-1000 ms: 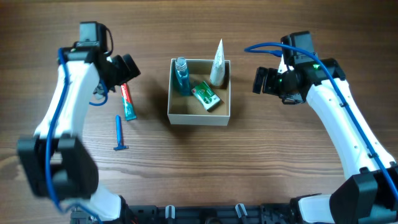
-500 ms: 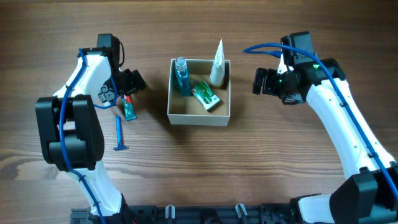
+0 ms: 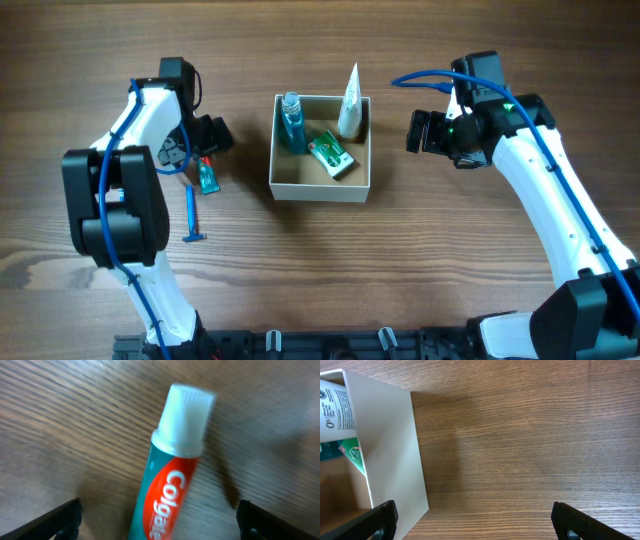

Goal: Pack container
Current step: 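Reach the left gripper to the Colgate toothpaste tube and grasp it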

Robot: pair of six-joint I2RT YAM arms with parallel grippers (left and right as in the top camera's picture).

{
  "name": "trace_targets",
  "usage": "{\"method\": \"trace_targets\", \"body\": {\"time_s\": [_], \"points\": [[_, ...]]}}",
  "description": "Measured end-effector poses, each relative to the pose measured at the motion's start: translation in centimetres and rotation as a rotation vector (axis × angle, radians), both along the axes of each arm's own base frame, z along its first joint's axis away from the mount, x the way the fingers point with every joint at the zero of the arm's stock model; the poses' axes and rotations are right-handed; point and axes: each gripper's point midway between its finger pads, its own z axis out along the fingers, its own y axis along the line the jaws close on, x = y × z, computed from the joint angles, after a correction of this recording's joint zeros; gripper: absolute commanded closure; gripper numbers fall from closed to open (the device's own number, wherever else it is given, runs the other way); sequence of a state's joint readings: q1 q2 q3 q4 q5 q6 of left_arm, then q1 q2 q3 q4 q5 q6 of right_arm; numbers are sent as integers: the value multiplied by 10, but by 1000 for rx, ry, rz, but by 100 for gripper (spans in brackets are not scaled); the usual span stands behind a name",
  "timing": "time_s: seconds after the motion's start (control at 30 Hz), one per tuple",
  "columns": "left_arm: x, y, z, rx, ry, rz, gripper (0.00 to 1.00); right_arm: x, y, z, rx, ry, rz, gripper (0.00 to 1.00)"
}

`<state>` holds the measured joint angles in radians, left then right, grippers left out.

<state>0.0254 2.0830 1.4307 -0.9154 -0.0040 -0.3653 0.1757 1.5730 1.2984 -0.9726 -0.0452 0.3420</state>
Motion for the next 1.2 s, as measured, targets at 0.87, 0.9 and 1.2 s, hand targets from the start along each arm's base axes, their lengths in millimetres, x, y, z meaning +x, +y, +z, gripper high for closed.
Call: {"method": "trace_targets", "body": {"time_s": [0.87,0.9,1.2], "points": [[0,0,0,1,8,-16,69,-2,0,-1,-4,7,8,0],[0,0,0,0,8,-16,75,-2,0,-1,-4,7,8,0],[-2,0,0,-2,15,-16,85,-2,0,-1,-4,7,8,0]]}}
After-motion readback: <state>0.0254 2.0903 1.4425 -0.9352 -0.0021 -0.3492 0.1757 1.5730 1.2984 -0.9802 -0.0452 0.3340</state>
